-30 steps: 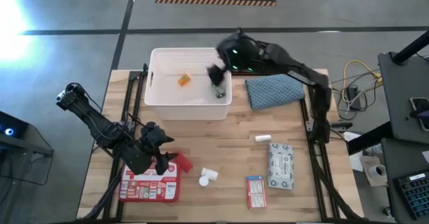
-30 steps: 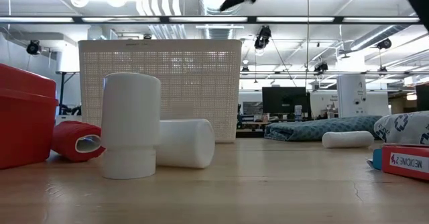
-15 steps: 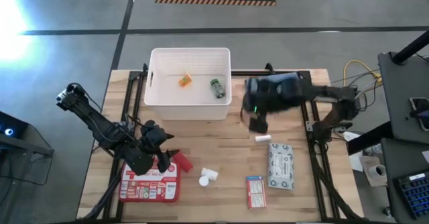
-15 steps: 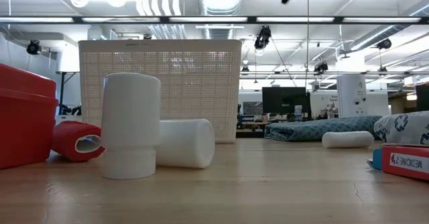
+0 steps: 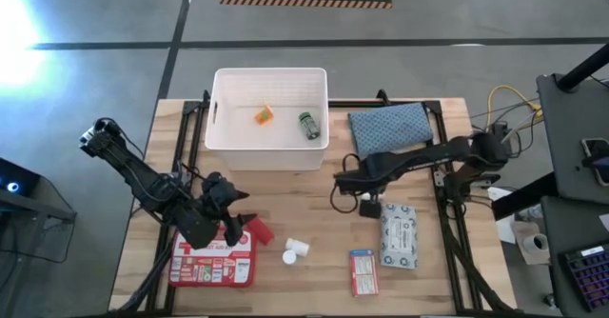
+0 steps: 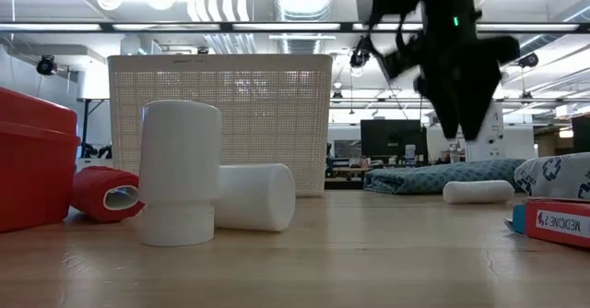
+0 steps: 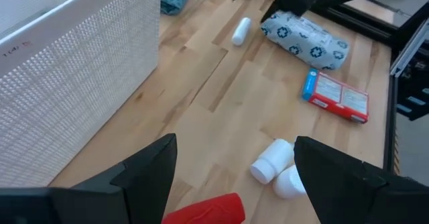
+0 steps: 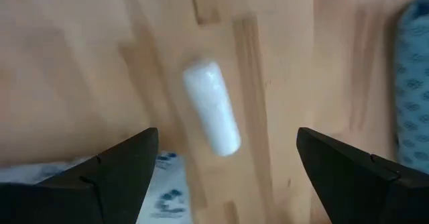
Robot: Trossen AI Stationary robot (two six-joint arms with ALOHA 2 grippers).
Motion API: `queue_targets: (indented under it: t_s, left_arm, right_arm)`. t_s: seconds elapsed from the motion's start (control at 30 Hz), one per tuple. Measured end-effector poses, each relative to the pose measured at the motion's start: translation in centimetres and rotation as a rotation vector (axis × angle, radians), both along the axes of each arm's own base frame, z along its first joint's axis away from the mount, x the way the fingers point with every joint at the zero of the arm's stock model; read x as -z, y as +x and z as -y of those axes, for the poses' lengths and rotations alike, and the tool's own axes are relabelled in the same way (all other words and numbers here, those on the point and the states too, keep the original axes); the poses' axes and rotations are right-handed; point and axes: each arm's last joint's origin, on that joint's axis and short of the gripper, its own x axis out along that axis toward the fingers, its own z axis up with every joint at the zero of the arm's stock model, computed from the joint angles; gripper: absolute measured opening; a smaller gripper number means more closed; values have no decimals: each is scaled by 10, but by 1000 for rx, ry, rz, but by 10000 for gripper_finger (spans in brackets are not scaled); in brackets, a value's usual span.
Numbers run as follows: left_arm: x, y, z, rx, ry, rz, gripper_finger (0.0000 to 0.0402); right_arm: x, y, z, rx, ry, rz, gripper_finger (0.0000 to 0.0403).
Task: Pick & place medical supplies in basket/bin
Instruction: Put the white gauze into the white bin
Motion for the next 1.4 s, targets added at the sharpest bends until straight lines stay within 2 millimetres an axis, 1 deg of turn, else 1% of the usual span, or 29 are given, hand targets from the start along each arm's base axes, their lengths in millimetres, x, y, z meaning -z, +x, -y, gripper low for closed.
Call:
queue_targets:
  t_s: [0.07, 0.17, 0.27, 0.37, 0.47, 0.6, 0.73, 0.83, 0.9, 0.93, 1.0, 1.1, 1.2, 1.27, 1.33, 1.37, 1.4]
  left_arm:
    - [-1, 1, 1, 0, -13, 17, 278]
    - [-1, 2, 2, 0, -22, 27, 279]
    - [-2, 2, 2, 0, -23, 28, 278]
    - [-2, 2, 2, 0, -25, 31, 278]
    - [-2, 2, 2, 0, -25, 31, 278]
    - [-2, 2, 2, -2, -23, 32, 278]
    - [-3, 2, 1, -11, -14, 39, 278]
    - [-3, 2, 1, -14, -12, 41, 278]
    - [-3, 2, 1, -14, -12, 41, 279]
    - [-3, 2, 1, -15, -12, 42, 278]
    - [-2, 2, 1, -17, -8, 42, 278]
    - [-1, 2, 1, -18, -5, 41, 278]
    - [-1, 2, 1, -24, 0, 45, 278]
    - [-2, 2, 0, -34, 10, 54, 278]
    - [-2, 2, 0, -43, 19, 61, 279]
    - [-2, 2, 0, -50, 25, 67, 279]
    - [-2, 2, 0, -55, 32, 70, 278]
  right_arm:
    - [13, -2, 2, -7, 1, -23, 345]
    - [27, -4, 2, -12, 27, -34, 345]
    - [42, -6, 1, -13, 27, -18, 344]
    - [53, -8, 2, 5, 14, 2, 338]
    - [62, -11, 3, 22, -12, 14, 323]
    - [71, -17, 3, 20, -12, 6, 279]
    - [75, -21, 3, 35, 9, 13, 216]
    - [73, -19, 2, 78, 44, 20, 159]
    - [67, -14, 1, 91, 66, 36, 118]
    - [59, -10, -1, 93, 72, 70, 98]
    - [34, 1, -5, 95, 92, 191, 61]
    - [-17, 14, -11, 95, 138, 427, 27]
    - [-83, 22, -12, 100, 178, 742, 26]
    - [-127, 21, -7, 120, 120, 964, 36]
    - [-161, 23, 4, 166, -17, 1152, 49]
    - [-177, 24, 13, 189, -70, 1228, 52]
    - [-188, 27, 25, 192, -90, 1275, 54]
